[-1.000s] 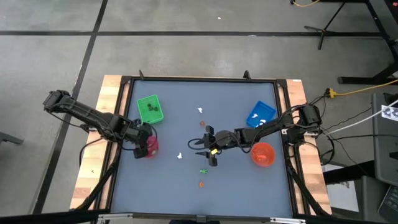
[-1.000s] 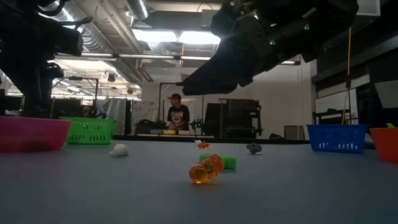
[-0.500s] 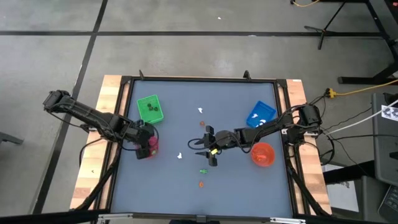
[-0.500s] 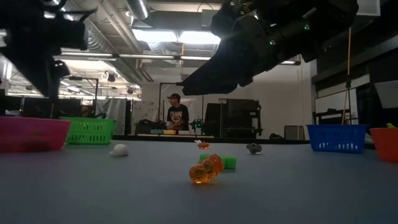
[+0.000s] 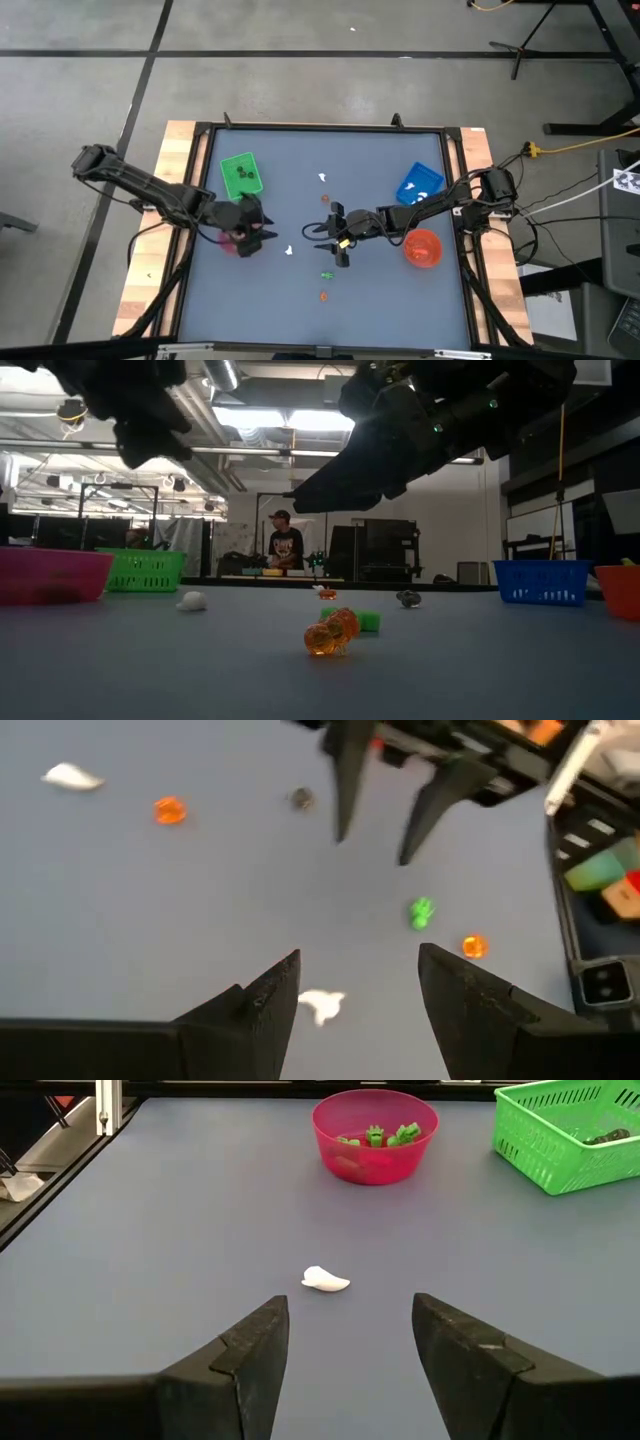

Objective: Sort Halloween decoration
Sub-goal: Put the small white ghost toy into the blue basket

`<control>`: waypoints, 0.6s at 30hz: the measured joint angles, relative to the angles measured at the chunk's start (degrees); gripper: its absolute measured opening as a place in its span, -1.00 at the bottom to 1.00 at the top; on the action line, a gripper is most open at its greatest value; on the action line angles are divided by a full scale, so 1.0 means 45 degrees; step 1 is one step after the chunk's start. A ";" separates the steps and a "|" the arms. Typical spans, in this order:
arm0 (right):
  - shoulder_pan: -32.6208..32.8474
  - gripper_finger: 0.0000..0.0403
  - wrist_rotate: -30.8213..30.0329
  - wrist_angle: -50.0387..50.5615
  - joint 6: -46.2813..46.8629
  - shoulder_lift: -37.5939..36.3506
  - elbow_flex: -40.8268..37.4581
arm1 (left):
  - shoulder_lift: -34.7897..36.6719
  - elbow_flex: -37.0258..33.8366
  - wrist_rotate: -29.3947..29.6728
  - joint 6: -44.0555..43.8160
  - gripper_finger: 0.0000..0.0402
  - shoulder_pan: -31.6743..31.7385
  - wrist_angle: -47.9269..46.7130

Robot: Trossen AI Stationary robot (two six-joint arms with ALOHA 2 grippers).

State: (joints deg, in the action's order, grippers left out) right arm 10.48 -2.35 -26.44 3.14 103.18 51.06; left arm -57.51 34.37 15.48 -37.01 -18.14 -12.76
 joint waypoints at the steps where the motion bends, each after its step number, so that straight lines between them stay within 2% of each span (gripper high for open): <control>1: 0.0000 0.06 0.0000 0.0000 0.0000 0.0000 0.0000 | -0.0248 0.0000 -0.0003 0.0261 -0.06 -0.0091 0.0388; 6: 0.0000 0.06 0.0000 0.0000 0.0000 0.0000 0.0001 | -0.1634 0.0000 -0.0008 0.1697 -0.07 -0.0624 0.1905; 14: 0.0000 0.06 0.0000 0.0000 0.0000 0.0000 0.0001 | -0.4008 0.0000 0.0061 0.3252 -0.07 -0.1328 0.2897; 18: 0.0001 0.06 -0.0001 0.0000 -0.0003 0.0000 0.0000 | -0.5162 0.0000 0.0512 0.4016 -0.07 -0.1604 0.3547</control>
State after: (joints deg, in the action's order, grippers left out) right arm 10.49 -2.35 -26.44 3.12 103.18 51.06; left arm -80.73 34.37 17.78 -18.94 -25.36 3.19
